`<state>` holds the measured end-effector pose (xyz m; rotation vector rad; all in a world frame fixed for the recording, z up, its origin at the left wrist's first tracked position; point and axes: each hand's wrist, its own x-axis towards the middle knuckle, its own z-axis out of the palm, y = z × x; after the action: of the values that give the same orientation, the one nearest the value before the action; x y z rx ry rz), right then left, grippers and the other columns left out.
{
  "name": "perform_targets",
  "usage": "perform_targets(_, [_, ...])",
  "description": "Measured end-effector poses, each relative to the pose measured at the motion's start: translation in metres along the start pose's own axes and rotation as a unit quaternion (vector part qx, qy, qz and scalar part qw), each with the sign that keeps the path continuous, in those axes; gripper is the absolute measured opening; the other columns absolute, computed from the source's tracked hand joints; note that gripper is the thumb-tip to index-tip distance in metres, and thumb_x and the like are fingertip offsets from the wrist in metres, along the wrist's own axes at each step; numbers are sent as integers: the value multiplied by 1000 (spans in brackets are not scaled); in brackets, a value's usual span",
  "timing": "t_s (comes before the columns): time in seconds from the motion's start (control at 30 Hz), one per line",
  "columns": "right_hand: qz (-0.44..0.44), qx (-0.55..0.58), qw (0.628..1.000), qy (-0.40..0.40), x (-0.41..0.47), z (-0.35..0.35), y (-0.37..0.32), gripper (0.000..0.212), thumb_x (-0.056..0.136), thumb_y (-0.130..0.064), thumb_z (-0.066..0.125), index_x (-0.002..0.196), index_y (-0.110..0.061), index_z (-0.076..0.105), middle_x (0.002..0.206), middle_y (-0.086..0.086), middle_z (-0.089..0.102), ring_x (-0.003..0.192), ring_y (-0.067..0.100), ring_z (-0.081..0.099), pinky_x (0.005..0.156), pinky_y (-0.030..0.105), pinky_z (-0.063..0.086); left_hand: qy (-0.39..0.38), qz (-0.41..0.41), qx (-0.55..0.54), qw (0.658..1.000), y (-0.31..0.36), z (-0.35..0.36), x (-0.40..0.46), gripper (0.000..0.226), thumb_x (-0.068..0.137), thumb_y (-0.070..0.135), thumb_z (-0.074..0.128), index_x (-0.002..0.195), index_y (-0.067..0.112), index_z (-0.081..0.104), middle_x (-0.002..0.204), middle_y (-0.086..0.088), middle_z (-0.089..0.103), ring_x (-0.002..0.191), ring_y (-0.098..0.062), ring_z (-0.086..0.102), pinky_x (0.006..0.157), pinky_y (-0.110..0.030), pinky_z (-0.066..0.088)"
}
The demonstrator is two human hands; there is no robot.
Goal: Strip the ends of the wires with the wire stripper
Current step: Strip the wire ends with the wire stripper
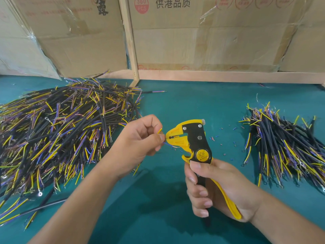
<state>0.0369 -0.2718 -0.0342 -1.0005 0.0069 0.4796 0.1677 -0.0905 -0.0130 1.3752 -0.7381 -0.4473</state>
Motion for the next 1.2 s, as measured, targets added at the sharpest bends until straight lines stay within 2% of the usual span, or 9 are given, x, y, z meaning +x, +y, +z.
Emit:
perform_targets(0.23, [-19,-7,995,94,2,7,1,42,74,-48,75,67,-15,50,54,1,29,37,13,24,41,19,30,4,-6,44,999,-2,2,1,19,82,3,59,75,20,54,60,-5,47,53,-13,33,47,-17,30])
perform_targets(0.47, [-24,-4,993,113,3,9,1,51,75,-61,71,68,-14,51,53,1,29,36,12,23,39,18,30,1,0,67,998,1,0,0,7,83,4,59,85,11,58,56,1,51,48,-9,38,46,-15,31])
perform_targets(0.57, [-6,-1,992,126,2,9,-1,58,75,-72,64,68,-16,53,55,1,28,36,12,22,39,19,28,2,2,93,996,5,-3,0,7,82,5,60,81,11,60,56,3,52,47,-8,39,46,-15,32])
perform_targets(0.67, [7,5,991,135,2,12,-1,63,68,-79,60,68,-16,55,56,2,28,36,13,22,38,19,28,-4,-3,101,995,9,-7,-2,10,81,5,62,77,14,61,57,6,54,47,-7,39,46,-15,32])
perform_targets(0.9, [-21,8,990,140,1,18,2,61,68,-76,66,75,-15,63,54,4,33,36,14,24,39,20,29,-2,-25,93,995,15,-11,-3,8,79,6,64,76,14,64,54,0,53,47,-11,39,44,-18,30])
perform_targets(1.07, [-51,-8,989,138,1,20,5,58,70,-72,63,82,-15,63,56,5,35,37,15,24,40,20,30,6,-47,68,997,20,-10,-4,14,76,4,64,71,16,66,49,-2,50,43,-11,36,41,-16,28])
perform_targets(1.2, [-66,-33,988,139,0,19,6,61,70,-72,67,84,-12,64,56,7,37,37,16,27,40,22,31,1,-103,12,995,23,-11,-4,15,73,4,63,66,17,66,48,0,45,41,-8,33,41,-14,24])
